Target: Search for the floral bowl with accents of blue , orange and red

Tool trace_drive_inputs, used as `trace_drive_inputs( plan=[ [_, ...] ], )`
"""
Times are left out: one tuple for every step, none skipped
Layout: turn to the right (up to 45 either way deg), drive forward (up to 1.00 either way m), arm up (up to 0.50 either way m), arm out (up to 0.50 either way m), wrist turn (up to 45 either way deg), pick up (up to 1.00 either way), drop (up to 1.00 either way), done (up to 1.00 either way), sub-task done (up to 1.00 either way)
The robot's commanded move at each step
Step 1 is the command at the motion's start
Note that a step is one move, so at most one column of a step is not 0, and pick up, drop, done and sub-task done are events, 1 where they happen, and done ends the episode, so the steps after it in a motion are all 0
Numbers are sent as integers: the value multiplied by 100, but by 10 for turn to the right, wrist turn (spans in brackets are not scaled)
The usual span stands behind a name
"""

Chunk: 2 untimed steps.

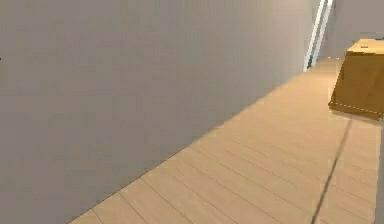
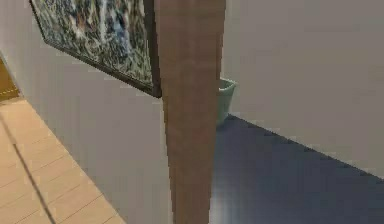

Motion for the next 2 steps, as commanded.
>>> trace_drive_inputs(
  plan=[
    [300,0,0,0,0,0,0,0,0],
    [0,100,0,0,0,0,0,0,0]
  ],
)
